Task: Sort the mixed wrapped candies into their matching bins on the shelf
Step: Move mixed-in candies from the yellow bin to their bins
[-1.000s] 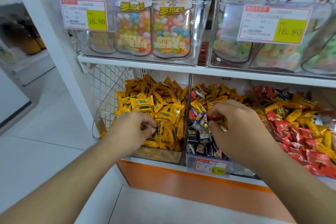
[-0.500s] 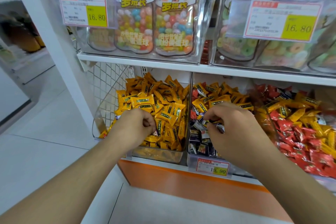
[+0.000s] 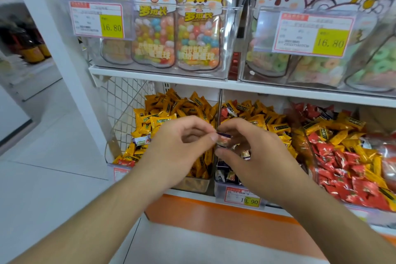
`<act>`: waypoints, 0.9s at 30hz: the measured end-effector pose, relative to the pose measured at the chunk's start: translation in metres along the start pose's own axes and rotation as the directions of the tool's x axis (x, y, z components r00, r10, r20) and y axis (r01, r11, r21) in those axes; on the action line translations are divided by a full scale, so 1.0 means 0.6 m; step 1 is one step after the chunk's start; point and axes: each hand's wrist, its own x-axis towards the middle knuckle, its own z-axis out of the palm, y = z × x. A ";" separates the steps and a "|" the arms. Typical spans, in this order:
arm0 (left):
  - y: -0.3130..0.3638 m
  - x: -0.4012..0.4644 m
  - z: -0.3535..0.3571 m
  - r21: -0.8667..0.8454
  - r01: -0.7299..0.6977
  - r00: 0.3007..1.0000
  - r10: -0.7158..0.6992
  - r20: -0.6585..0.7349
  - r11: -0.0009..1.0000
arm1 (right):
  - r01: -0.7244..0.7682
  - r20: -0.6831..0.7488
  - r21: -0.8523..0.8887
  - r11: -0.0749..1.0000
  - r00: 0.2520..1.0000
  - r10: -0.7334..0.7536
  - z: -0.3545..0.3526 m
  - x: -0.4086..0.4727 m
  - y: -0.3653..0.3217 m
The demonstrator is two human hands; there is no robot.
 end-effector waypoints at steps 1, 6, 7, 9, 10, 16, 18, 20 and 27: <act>0.005 -0.003 0.008 -0.018 0.003 1.000 -0.003 0.025 1.000 | -0.001 -0.011 -0.006 1.000 1.000 0.001 -0.003 0.001 -0.002; -0.017 -0.010 0.004 0.225 0.019 0.999 -0.028 0.035 0.974 | -0.064 -0.064 -0.247 0.967 0.997 0.050 -0.028 0.003 0.027; -0.027 -0.012 -0.005 0.306 0.026 0.999 -0.039 0.036 0.952 | -0.083 -0.047 -0.299 0.951 0.996 0.072 -0.029 0.003 0.034; -0.047 -0.016 -0.027 0.412 0.037 0.998 -0.055 0.033 0.910 | -0.101 -0.032 -0.354 0.930 0.995 0.096 -0.024 0.003 0.046; -0.055 -0.018 -0.041 0.444 0.049 0.998 -0.064 0.019 0.895 | -0.098 -0.036 -0.366 0.925 0.995 0.091 -0.021 0.005 0.046; -0.090 -0.029 -0.147 0.523 0.185 0.980 -0.115 -0.164 0.832 | -0.010 -0.051 -0.346 0.938 0.999 -0.009 0.019 0.020 0.003; -0.107 -0.041 -0.173 0.551 0.227 0.971 -0.142 -0.193 0.803 | 0.029 -0.034 -0.323 0.946 0.999 -0.042 0.044 0.024 -0.017; -0.121 -0.054 -0.193 0.588 0.246 0.968 -0.168 -0.186 0.771 | 0.063 -0.010 -0.309 0.949 0.998 -0.069 0.071 0.030 -0.038; -0.147 -0.069 -0.251 0.630 0.254 0.967 -0.197 -0.161 0.734 | 0.169 0.121 -0.231 0.958 0.982 -0.144 0.167 0.065 -0.110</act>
